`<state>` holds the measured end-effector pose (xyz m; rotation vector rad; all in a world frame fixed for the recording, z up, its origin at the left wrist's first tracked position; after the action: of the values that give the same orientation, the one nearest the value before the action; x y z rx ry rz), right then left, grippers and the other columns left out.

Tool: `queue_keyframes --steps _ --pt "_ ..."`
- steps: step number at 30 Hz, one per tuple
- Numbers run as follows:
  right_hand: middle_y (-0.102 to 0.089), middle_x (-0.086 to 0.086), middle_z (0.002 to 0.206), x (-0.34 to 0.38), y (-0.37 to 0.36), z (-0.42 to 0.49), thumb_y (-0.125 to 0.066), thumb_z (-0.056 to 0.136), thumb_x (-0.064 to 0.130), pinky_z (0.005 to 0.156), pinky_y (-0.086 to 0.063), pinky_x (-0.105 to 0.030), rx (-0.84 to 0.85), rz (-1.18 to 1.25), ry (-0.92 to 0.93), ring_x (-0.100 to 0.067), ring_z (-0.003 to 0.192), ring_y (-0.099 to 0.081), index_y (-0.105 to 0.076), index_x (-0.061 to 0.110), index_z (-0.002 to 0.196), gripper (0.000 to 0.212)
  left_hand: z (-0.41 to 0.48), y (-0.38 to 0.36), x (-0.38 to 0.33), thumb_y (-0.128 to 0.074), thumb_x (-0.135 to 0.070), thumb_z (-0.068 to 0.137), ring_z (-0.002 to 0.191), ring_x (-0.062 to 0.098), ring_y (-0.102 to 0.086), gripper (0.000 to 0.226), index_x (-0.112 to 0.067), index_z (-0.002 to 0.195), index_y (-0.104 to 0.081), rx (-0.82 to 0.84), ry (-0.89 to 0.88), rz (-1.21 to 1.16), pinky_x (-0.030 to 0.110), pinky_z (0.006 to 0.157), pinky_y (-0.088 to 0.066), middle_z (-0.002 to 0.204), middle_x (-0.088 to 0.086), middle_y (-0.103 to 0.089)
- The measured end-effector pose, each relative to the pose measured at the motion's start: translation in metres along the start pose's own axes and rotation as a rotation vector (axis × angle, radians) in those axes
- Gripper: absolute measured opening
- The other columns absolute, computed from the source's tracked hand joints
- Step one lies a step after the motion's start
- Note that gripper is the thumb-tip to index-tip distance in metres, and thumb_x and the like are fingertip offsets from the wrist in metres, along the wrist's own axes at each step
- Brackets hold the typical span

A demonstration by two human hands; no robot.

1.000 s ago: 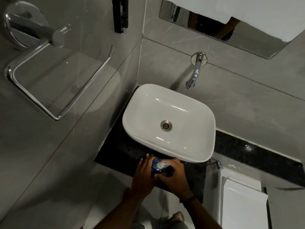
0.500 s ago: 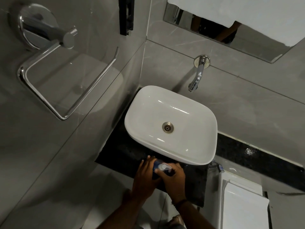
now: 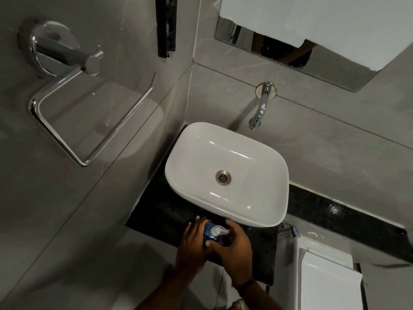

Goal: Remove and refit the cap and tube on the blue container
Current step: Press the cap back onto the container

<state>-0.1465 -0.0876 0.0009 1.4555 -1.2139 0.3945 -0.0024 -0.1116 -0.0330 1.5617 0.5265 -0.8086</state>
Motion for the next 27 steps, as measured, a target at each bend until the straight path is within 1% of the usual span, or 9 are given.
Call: queue_keyframes --steps 2,4,6,8,11,14,17,24,27 --pt "-0.072 0.01 0.112 0.009 0.011 -0.008 -0.093 0.061 0.042 0.095 -0.056 -0.027 0.013 -0.142 0.079 -0.012 0.107 -0.067 -0.067 0.027 0.132 0.077 0.001 0.001 0.002 -0.013 -0.081 0.088 0.144 0.03 -0.042 0.103 -0.001 0.141 -0.051 -0.005 0.024 -0.072 0.051 0.121 -0.029 0.145 0.013 -0.057" --pt "-0.072 0.015 0.106 0.024 0.021 -0.015 -0.084 0.074 0.046 0.088 -0.051 -0.018 0.011 -0.263 0.178 -0.01 0.102 -0.066 -0.073 0.033 0.125 0.053 0.001 -0.001 0.006 -0.017 -0.091 0.077 0.149 0.027 -0.033 0.112 -0.009 0.147 -0.044 0.031 0.07 -0.106 0.044 0.125 -0.021 0.154 0.008 -0.047" --pt "-0.078 0.017 0.102 0.034 0.026 -0.019 -0.077 0.085 0.04 0.087 -0.056 -0.025 0.033 -0.303 0.212 -0.012 0.1 -0.069 -0.079 0.035 0.114 0.03 0.001 -0.004 0.011 -0.031 -0.095 0.07 0.152 0.025 -0.026 0.111 -0.019 0.151 -0.039 0.056 0.146 -0.098 0.04 0.123 -0.019 0.16 0.003 -0.037" --pt "-0.082 0.019 0.099 0.037 0.025 -0.022 -0.072 0.092 0.033 0.088 -0.06 -0.031 0.072 -0.28 0.193 -0.007 0.097 -0.074 -0.082 0.036 0.107 0.018 0.0 -0.006 0.015 -0.051 -0.085 0.072 0.153 0.025 -0.022 0.1 -0.026 0.152 -0.036 0.08 0.206 -0.091 0.038 0.122 -0.022 0.164 0.001 -0.031" --pt "-0.084 0.016 0.087 0.03 0.023 -0.026 -0.073 0.094 0.025 0.084 -0.065 -0.031 0.077 -0.125 0.102 0.002 0.085 -0.078 -0.086 0.03 0.089 0.015 -0.001 -0.008 0.016 -0.05 -0.084 0.073 0.153 0.025 -0.02 0.099 -0.028 0.153 -0.035 0.092 0.211 -0.086 0.038 0.122 -0.021 0.164 0.001 -0.03" --pt "-0.085 0.008 0.078 0.023 0.016 -0.025 -0.076 0.092 0.015 0.086 -0.066 -0.037 0.068 0.028 0.013 -0.005 0.079 -0.08 -0.085 0.023 0.072 0.023 0.0 -0.01 0.02 -0.033 -0.095 0.069 0.153 0.024 -0.021 0.107 -0.029 0.152 -0.035 0.093 0.206 -0.099 0.039 0.123 -0.021 0.164 0.0 -0.032" --pt "-0.084 0.003 0.074 0.019 0.011 -0.023 -0.079 0.089 0.011 0.088 -0.066 -0.041 0.06 0.102 -0.024 -0.011 0.076 -0.08 -0.083 0.024 0.063 0.03 0.001 -0.013 0.024 -0.038 -0.088 0.074 0.152 0.022 -0.023 0.099 -0.029 0.152 -0.035 0.099 0.199 -0.101 0.038 0.124 -0.021 0.163 -0.001 -0.035" --pt "-0.086 0.003 0.081 0.004 0.01 -0.019 -0.082 0.085 0.015 0.091 -0.065 -0.04 0.034 0.177 -0.109 -0.013 0.085 -0.082 -0.087 0.019 0.079 0.009 0.002 -0.013 0.02 -0.038 -0.091 0.071 0.15 0.022 -0.029 0.102 -0.027 0.151 -0.038 0.104 0.217 -0.112 0.039 0.122 -0.027 0.161 0.0 -0.038" --pt "-0.083 -0.01 0.1 -0.015 0.015 -0.01 -0.073 0.094 0.011 0.097 -0.062 -0.052 -0.041 0.28 -0.22 -0.033 0.101 -0.077 -0.082 0.015 0.1 0.011 0.001 -0.012 0.018 -0.061 -0.077 0.074 0.133 0.019 -0.051 0.089 -0.03 0.146 -0.04 0.122 0.254 -0.164 0.032 0.107 -0.044 0.146 -0.004 -0.053"
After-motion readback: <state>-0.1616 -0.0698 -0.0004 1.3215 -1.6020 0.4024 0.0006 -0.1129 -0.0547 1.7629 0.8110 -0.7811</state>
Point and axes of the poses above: each hand's wrist, its own z-axis towards the middle knuckle, its own y-axis out of the back of the hand, x = y × z, the point moved 8 cm from there along z, towards the middle knuckle
